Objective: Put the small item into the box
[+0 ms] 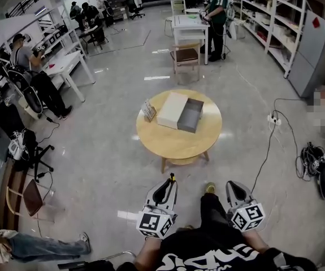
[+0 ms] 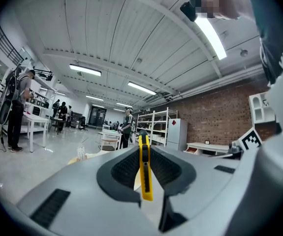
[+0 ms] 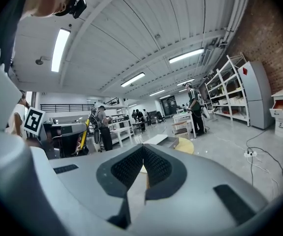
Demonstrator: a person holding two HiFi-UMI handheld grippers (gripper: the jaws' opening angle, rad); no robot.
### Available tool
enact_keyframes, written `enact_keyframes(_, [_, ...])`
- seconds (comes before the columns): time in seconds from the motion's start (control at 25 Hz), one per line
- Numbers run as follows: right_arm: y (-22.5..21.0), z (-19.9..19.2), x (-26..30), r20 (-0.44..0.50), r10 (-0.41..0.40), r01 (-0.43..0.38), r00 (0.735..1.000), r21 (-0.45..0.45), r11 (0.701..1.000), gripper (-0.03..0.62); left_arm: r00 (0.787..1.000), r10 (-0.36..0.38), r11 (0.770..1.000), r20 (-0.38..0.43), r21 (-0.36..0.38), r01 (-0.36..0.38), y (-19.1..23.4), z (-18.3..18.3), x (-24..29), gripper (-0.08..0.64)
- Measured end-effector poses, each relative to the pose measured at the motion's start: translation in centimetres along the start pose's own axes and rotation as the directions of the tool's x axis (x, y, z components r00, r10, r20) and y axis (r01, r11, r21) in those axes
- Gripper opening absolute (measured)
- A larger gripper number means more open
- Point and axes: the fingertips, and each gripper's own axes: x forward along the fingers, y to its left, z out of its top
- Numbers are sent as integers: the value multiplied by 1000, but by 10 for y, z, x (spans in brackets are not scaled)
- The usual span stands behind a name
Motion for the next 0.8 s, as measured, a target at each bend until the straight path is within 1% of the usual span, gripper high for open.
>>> enact_keyframes(0.2, [-21,2,30,9,-8,8,1000,4,1000,3,1000,-8,1000,1,1,8,13,-5,35,71])
enact_keyframes(0.4, [-48,18,70,22,-7,7,1000,6,1000,3,1000,-11,1000,-2,0,11,29,-4,82,71])
enact_keyframes(0.6, [-77,34,115,15,2,-2,1000,10,1000,3,1000,-8,1000,-6,-10,8,49,1,137,71])
enact_keyframes(0.8, [-106,54,161,6,18,-18,1000,9,1000,3,1000,1,1000,0,-7,-1,69,17,189,71])
